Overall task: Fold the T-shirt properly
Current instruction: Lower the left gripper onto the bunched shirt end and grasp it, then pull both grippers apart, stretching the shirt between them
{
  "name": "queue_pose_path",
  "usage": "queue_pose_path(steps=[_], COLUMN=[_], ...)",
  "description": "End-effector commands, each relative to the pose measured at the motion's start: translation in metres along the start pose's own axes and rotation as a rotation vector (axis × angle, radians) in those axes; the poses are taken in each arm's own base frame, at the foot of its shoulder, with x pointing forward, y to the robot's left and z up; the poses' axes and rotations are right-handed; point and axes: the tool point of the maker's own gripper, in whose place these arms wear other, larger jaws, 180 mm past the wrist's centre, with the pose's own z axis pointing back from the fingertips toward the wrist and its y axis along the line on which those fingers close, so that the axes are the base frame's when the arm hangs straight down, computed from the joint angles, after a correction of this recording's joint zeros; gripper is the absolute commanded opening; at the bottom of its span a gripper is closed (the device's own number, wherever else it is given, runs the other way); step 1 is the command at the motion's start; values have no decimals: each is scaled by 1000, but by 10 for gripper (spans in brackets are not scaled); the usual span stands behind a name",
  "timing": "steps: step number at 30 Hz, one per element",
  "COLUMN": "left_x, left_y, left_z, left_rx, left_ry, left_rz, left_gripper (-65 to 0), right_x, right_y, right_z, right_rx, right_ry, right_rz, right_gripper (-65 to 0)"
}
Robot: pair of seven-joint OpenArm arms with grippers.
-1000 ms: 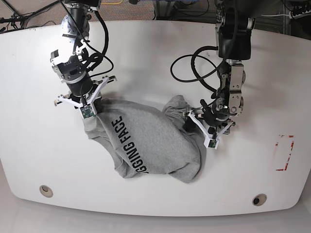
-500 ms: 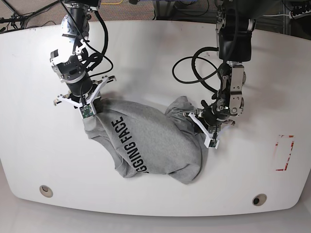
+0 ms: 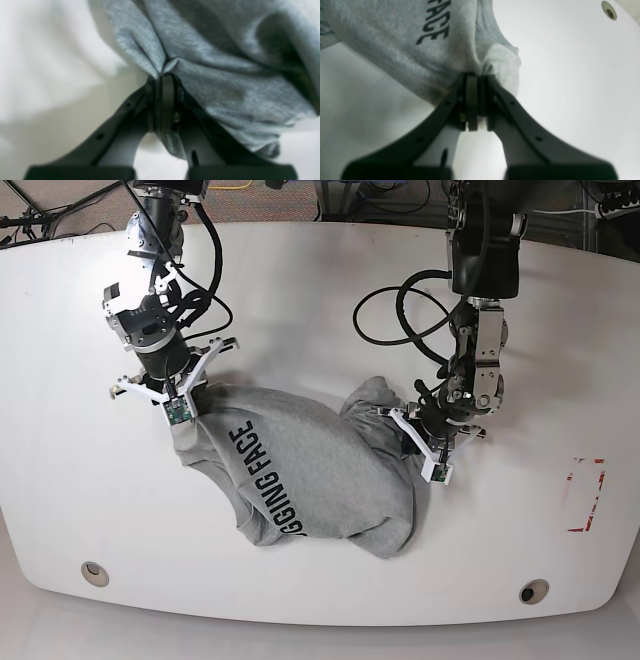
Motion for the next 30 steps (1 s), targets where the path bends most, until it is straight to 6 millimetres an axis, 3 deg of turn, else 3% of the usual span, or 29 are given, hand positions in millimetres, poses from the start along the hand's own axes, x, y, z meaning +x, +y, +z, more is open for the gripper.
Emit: queue_pose_path(steps=[1, 19, 21, 29, 30], left_x=[30, 37, 43, 77, 85], left_y=[2, 23, 38, 62, 74], left_z=[6, 25, 37, 72, 82], left_rx=[2, 50, 88, 163, 194], left_ry=[-87, -103, -120, -213, -231], left_rz=[-14, -71, -90, -114, -112], left_gripper=[-639, -642, -644, -645, -646], right_x=[20, 33, 42, 57, 65], right_y=[-5, -23, -32, -48, -52], right_z=[5, 6, 6, 6, 6], right_rx=[-17, -64, -85, -122, -133], right_ry=[-71, -104, -124, -157, -173], right_rz=[10, 4, 6, 11, 14], right_gripper=[-650, -650, -650, -650, -650])
